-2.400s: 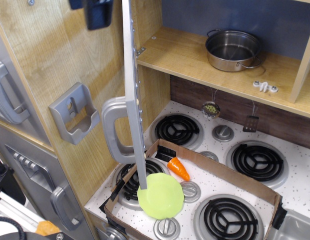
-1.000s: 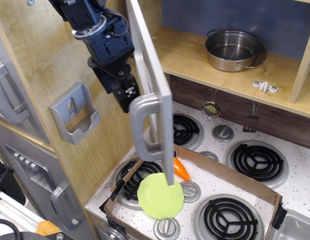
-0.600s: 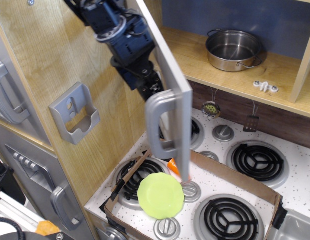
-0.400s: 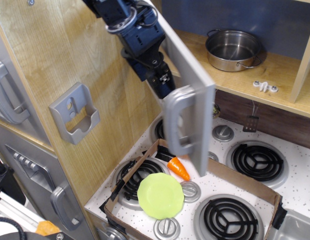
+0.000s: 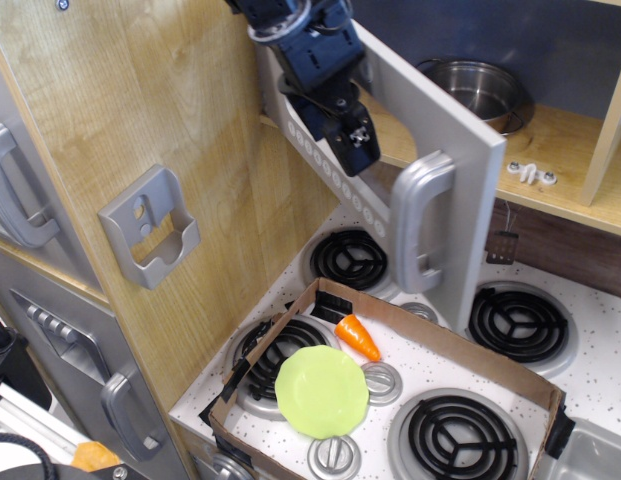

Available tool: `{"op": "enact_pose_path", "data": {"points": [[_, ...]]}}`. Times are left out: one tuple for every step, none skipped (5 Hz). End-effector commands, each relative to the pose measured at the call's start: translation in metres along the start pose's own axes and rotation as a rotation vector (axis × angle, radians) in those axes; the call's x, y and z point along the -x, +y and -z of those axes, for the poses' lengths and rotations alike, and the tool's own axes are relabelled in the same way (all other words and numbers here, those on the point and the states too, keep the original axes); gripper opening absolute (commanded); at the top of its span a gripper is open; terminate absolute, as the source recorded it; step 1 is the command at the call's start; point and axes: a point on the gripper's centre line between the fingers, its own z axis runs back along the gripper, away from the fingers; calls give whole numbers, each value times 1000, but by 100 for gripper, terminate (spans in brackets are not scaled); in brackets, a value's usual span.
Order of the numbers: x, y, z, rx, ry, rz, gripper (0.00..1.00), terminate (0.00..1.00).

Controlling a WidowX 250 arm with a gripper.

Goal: Close microwave

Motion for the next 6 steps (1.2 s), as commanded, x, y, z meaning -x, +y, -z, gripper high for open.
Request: {"op": "enact_pose_path", "data": {"points": [[-36, 9, -3, 5, -15, 87, 100, 0], [-50, 10, -1, -4, -38, 113, 100, 0], [-65, 12, 1, -10, -36, 149, 100, 0], [-75, 16, 3, -7, -36, 168, 100, 0], [-84, 18, 5, -8, -44, 187, 100, 0], [-88, 19, 5, -13, -51, 190, 100, 0]]}}
